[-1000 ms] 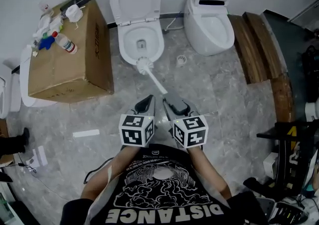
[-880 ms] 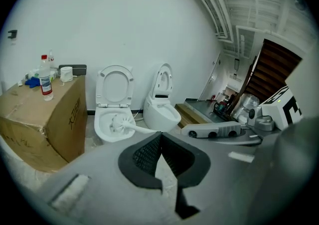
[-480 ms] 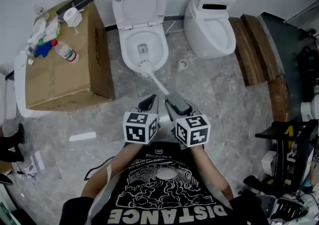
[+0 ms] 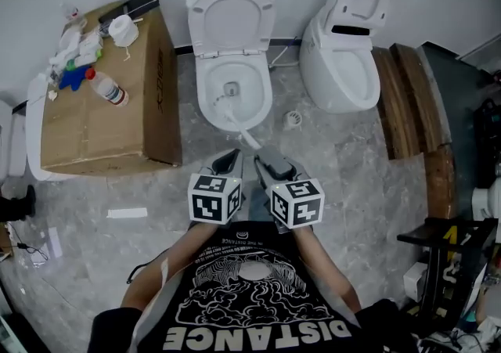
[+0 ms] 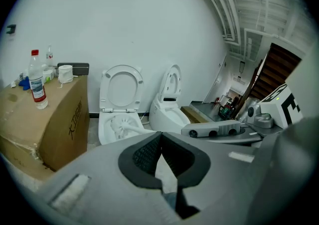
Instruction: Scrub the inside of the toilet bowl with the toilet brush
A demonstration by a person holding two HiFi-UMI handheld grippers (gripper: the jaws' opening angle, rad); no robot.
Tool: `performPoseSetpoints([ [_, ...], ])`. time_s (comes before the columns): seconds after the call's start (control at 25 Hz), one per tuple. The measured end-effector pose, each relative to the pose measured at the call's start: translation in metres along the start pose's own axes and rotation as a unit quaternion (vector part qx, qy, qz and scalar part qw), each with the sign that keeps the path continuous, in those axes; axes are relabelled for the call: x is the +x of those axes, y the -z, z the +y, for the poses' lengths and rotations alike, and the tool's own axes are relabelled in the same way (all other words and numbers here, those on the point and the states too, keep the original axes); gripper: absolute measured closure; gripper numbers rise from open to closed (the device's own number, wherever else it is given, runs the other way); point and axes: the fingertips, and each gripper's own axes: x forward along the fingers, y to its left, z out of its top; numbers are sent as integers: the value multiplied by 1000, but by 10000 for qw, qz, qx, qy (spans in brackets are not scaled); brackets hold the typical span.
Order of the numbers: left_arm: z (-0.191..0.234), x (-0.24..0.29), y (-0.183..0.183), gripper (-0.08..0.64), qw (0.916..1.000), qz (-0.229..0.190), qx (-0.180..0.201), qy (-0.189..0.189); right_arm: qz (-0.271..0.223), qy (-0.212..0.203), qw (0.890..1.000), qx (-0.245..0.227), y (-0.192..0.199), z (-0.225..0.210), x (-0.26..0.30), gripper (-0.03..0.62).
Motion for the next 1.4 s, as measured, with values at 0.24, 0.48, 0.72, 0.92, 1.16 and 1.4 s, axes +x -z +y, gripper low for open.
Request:
performPoseSetpoints([
  [0.24, 19, 49, -30, 569, 9994, 23, -176, -284, 213, -339, 9992, -89, -28, -41, 45, 443],
  [0.48, 29, 102, -44, 568, 9975, 306, -240, -589, 441, -579, 9973, -100, -49, -92, 76, 443],
  [0.72, 28, 136, -68, 568, 9960, 241, -208, -838, 673, -859, 9940, -54, -51, -130, 100, 443],
  [0.92, 27, 155, -78, 566, 9942, 261, -62, -1040, 895, -992, 9909, -133, -45, -151, 121, 443],
  [1.16, 51, 174, -66, 563, 9923, 393, -204, -1161, 1179, -1064, 9873, -31, -28, -160, 152, 443],
  [1.4, 90, 189, -45, 563, 9895, 783, -484, -1111, 1544, -954, 9834, 71, -8, -159, 189, 443],
])
